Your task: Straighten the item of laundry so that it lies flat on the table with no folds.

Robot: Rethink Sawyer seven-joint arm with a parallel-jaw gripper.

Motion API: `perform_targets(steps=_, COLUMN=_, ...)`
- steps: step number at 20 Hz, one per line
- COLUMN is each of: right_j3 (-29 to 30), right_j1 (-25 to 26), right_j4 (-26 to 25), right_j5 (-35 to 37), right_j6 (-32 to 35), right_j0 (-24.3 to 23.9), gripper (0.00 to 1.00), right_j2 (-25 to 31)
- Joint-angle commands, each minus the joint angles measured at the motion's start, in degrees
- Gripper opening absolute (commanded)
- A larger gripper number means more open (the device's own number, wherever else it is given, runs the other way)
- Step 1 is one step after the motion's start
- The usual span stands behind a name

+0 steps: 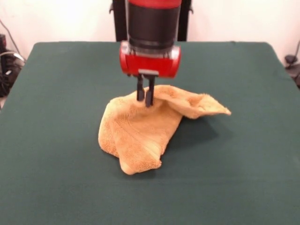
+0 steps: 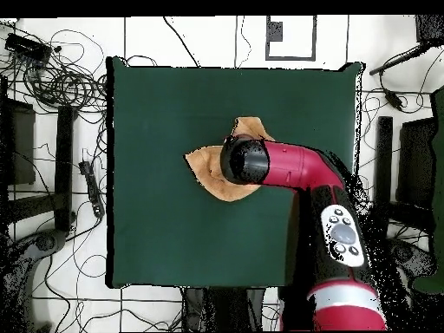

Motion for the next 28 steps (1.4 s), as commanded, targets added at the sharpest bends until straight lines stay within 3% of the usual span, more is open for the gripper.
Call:
perform_targets(steps=1, right_j3=4.67, right_j1=-13.01, right_j4=7.86, right_j5=18.38, right_j6=2.87, right_j0=-0.51, gripper=0.0, right_j2=6.81)
perform_targets(steps=8, right_j3=0.9, right_j1=-14.11, right_j4=11.16, right_j5=25.98, right_j6=4.53, right_j0=0.61, gripper=0.0, right_j2=6.2)
perform_targets(steps=20, right_j3=1.74, right_j1=-12.07, right_j4=10.48, right_j5=20.47, right_j6=5.08, right_j0=1.9, gripper=0.0, right_j2=5.26)
perform_targets(steps=28, right_j3=3.94, right_j1=-13.69, right_j4=10.77, right_j5=19.48, right_j6=4.58, right_j0=1.73, gripper=0.0, right_j2=5.28)
